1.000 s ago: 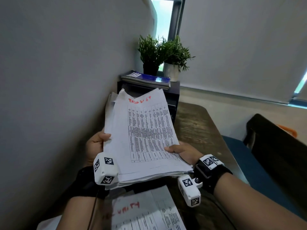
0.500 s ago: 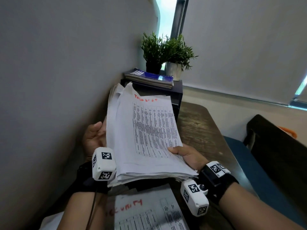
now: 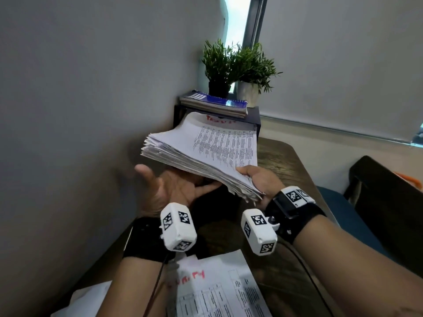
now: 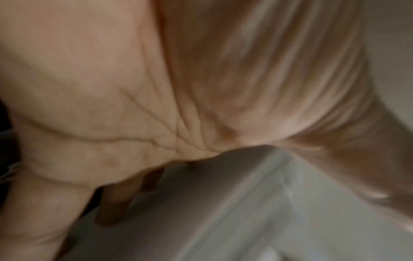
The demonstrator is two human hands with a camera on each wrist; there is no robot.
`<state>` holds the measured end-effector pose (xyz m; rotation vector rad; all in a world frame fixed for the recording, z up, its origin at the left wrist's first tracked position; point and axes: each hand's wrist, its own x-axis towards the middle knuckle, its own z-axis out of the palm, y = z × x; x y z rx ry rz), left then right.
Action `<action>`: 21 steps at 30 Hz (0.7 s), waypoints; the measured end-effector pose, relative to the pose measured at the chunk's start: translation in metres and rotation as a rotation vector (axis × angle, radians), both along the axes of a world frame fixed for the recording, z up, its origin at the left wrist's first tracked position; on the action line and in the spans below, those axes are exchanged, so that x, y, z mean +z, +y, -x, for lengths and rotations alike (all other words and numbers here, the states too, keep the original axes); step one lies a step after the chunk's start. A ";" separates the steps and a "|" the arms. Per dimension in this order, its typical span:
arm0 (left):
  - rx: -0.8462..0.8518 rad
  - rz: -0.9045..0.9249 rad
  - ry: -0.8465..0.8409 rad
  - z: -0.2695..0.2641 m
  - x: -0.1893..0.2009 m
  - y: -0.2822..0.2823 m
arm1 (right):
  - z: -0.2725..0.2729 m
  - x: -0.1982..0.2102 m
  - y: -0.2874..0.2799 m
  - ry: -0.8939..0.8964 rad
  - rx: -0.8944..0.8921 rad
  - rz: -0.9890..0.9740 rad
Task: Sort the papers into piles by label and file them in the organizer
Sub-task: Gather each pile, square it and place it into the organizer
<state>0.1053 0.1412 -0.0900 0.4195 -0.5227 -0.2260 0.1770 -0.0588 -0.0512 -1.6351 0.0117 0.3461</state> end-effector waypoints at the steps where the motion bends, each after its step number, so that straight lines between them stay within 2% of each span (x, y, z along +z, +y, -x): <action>1: 0.023 0.013 0.025 -0.003 0.006 0.000 | -0.004 0.002 0.005 -0.026 0.000 0.043; 2: 0.083 -0.010 0.055 -0.009 0.013 0.000 | -0.013 0.000 0.007 -0.043 -0.003 0.089; 5: 0.436 -0.247 0.234 -0.017 0.025 -0.009 | -0.033 0.001 0.004 -0.084 -0.013 0.238; 6: 0.484 -0.253 0.250 -0.018 0.027 -0.012 | -0.028 0.011 0.004 -0.131 -0.020 0.354; 7: 0.520 -0.250 0.268 -0.019 0.029 -0.014 | -0.023 0.020 0.003 -0.234 -0.021 0.560; 8: 0.539 -0.237 0.296 -0.023 0.027 -0.015 | -0.020 0.028 -0.001 -0.390 -0.046 0.773; 9: 0.536 -0.217 0.321 -0.024 0.027 -0.015 | -0.014 0.036 -0.003 -0.552 -0.120 0.891; 11: 0.541 -0.193 0.348 -0.025 0.025 -0.016 | 0.017 0.053 0.000 -0.964 -0.210 0.900; 12: 0.534 -0.183 0.344 -0.024 0.025 -0.017 | 0.031 0.058 0.006 -1.179 -0.144 0.954; 13: 0.532 -0.171 0.343 -0.023 0.025 -0.017 | 0.045 0.063 0.012 -1.306 0.012 1.055; 15: 0.545 -0.155 0.364 -0.023 0.025 -0.016 | 0.060 0.062 0.024 -1.267 0.332 1.240; 16: 0.546 -0.154 0.376 -0.023 0.026 -0.016 | 0.062 0.058 0.029 -1.211 0.409 1.348; 19: 0.531 -0.190 0.362 -0.024 0.023 -0.017 | 0.054 0.037 0.038 -1.203 0.400 1.611; 21: 0.515 -0.185 0.351 -0.024 0.024 -0.018 | 0.047 0.030 0.039 -1.234 0.357 1.652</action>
